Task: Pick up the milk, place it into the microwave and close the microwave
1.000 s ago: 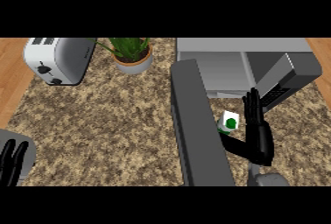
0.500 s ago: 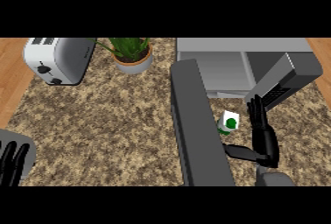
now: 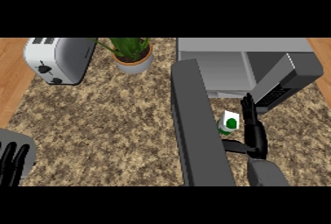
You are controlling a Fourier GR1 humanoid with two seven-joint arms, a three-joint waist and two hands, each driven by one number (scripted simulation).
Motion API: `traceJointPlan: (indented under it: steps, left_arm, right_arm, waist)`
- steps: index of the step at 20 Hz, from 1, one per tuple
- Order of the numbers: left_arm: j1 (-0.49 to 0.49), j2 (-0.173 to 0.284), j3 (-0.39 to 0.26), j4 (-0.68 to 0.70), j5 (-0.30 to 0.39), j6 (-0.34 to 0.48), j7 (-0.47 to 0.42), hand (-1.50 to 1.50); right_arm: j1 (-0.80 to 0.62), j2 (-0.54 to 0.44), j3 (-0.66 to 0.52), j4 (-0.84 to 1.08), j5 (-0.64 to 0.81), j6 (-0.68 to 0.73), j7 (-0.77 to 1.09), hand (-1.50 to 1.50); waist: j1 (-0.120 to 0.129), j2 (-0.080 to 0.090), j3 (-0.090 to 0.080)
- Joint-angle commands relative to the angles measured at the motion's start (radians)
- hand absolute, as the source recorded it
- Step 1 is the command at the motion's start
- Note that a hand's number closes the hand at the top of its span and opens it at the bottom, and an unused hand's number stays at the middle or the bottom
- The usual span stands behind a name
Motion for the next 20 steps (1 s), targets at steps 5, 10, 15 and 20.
traceJointPlan:
  steps: [5, 10, 15, 20]
  left_arm:
    - [0.018, -0.001, -0.034, -0.031, -0.02, 0.022, -0.005, -1.5]
    - [0.074, 0.009, 0.016, -0.116, 0.045, -0.023, 0.059, -1.5]
    - [-0.009, 0.013, 0.016, -0.006, 0.021, -0.025, 0.018, -1.5]
    - [0.014, 0.011, 0.024, -0.005, 0.041, -0.023, -0.001, -1.5]
  right_arm:
    - [-0.129, -0.011, -0.1, 0.27, 0.028, -0.129, -0.091, -1.5]
    - [-0.161, -0.064, -0.156, 0.431, 0.015, -0.102, -0.198, -1.5]
    - [-0.154, -0.098, -0.145, 0.514, -0.022, 0.199, -0.263, -1.5]
    - [-0.186, -0.067, -0.067, 0.524, 0.006, 0.427, -0.29, -1.5]
  waist:
    - [0.007, 0.001, 0.0]
    - [0.008, 0.001, 0.001]
    - [0.008, 0.005, 0.002]
    - [0.016, 0.004, 0.002]
